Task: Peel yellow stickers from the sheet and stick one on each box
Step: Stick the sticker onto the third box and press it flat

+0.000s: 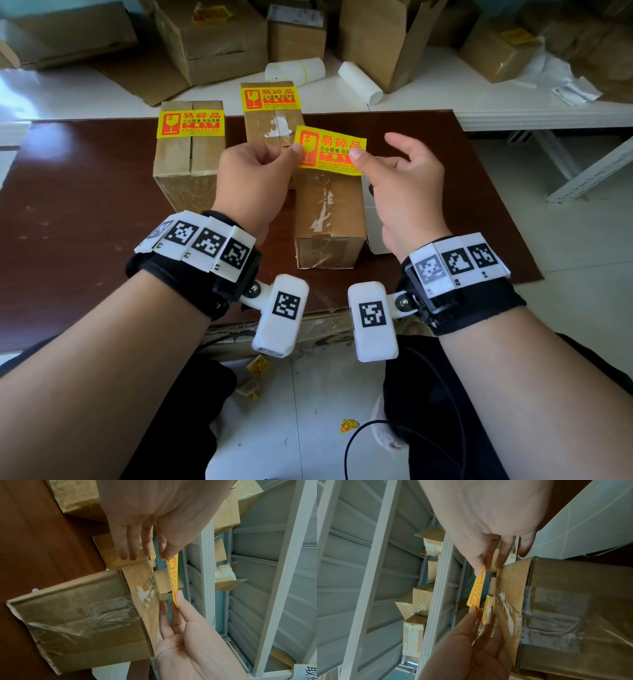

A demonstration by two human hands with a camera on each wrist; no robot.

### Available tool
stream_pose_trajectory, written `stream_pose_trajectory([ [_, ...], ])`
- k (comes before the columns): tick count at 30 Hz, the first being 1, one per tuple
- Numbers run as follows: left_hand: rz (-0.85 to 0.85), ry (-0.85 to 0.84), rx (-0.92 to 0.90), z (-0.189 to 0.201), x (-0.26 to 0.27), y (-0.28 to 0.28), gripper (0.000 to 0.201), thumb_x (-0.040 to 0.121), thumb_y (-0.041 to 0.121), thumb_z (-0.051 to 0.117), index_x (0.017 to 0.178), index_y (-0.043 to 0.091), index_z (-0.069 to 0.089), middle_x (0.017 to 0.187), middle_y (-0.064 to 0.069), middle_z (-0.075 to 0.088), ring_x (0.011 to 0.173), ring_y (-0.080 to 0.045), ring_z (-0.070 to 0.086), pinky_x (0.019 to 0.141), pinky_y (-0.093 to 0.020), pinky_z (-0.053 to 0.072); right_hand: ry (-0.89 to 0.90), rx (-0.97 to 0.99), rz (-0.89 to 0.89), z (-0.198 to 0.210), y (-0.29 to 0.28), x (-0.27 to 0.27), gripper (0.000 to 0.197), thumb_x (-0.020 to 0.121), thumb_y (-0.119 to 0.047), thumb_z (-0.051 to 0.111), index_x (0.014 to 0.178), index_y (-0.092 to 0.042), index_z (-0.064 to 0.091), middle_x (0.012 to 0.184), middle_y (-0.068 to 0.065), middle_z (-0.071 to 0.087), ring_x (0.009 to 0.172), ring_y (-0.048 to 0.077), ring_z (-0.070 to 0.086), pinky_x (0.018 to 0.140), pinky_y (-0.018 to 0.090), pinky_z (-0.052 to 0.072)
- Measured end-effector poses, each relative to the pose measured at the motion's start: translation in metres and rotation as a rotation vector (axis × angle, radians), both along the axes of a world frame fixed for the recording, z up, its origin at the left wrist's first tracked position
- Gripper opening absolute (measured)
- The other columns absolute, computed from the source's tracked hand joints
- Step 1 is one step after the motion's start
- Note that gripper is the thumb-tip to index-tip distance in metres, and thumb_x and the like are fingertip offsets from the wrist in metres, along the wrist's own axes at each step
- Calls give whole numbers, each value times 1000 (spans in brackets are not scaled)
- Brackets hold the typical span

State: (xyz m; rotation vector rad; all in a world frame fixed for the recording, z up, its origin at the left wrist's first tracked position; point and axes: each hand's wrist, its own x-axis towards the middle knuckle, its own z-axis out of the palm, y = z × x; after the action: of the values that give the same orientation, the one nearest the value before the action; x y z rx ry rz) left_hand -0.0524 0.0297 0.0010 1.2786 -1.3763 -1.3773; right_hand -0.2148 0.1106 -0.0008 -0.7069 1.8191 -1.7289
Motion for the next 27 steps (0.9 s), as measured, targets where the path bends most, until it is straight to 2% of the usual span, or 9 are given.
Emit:
stream_pose_trajectory([
  [1, -9, -10, 4, -1, 0, 0, 42, 93, 40, 78, 90, -1, 71, 91, -29, 73, 80, -25, 69, 92, -51, 65, 1, 1, -8, 0, 0, 0, 64, 92, -21, 91, 148, -15, 61, 90, -2, 77, 79, -4, 74, 75, 18, 57],
  [4, -32, -38, 13, -1, -2, 3, 30, 97, 38, 76, 86, 10, 72, 102, -27, 76, 81, -26, 72, 92, -50, 65, 20, 6, -28, 0, -1, 0, 60, 91, -21, 92, 144, -16, 63, 91, 0, 79, 88, 4, 78, 86, 25, 60],
  [7, -34, -31, 26, 0, -3, 3, 27, 97, 36, 76, 81, 16, 70, 102, -31, 74, 78, -29, 72, 91, -52, 65, 18, 9, -38, -2, -1, 0, 58, 91, -20, 92, 141, -15, 64, 94, 4, 81, 92, 9, 79, 89, 28, 63],
  [10, -35, -28, 36, 0, -3, 3, 27, 95, 36, 77, 77, 17, 69, 98, -32, 74, 82, -42, 76, 88, -56, 65, 7, 22, -30, -5, -3, 0, 53, 91, -18, 92, 138, -14, 67, 101, 11, 82, 98, 16, 81, 96, 38, 66],
  [11, -38, -26, 40, 0, -3, 3, 28, 93, 37, 78, 75, 18, 68, 93, -30, 75, 81, -42, 75, 87, -59, 65, 5, 26, -28, -6, -3, 0, 50, 90, -17, 92, 135, -15, 69, 101, 12, 82, 98, 17, 82, 97, 42, 67],
  [13, -46, -35, 53, -1, -3, 2, 28, 90, 40, 78, 70, 22, 67, 84, -20, 72, 76, -34, 70, 85, -63, 64, 5, 36, -23, -8, -4, -1, 44, 90, -17, 92, 129, -18, 71, 100, 13, 82, 98, 19, 83, 95, 49, 68],
  [18, -56, -17, 89, -3, -2, 1, 28, 85, 43, 78, 67, 25, 66, 81, -16, 68, 76, -31, 66, 84, -67, 63, 59, 72, -17, -8, -3, -1, 30, 90, -20, 93, 112, -25, 73, 99, 11, 81, 94, 19, 82, 94, 50, 67],
  [23, -48, -3, 87, -5, -3, 3, 30, 93, 32, 81, 68, 23, 67, 79, -13, 69, 76, -29, 67, 87, -64, 63, 81, 95, -26, -10, -3, 0, 27, 90, -22, 93, 107, -28, 73, 96, 6, 81, 92, 16, 82, 91, 51, 68],
  [27, -47, -14, 76, -4, -3, 3, 29, 94, 29, 82, 71, 19, 68, 80, -14, 69, 76, -28, 66, 87, -63, 63, 124, 106, -27, -12, -3, 0, 26, 90, -23, 92, 108, -27, 74, 96, 4, 81, 91, 14, 81, 90, 47, 68],
])
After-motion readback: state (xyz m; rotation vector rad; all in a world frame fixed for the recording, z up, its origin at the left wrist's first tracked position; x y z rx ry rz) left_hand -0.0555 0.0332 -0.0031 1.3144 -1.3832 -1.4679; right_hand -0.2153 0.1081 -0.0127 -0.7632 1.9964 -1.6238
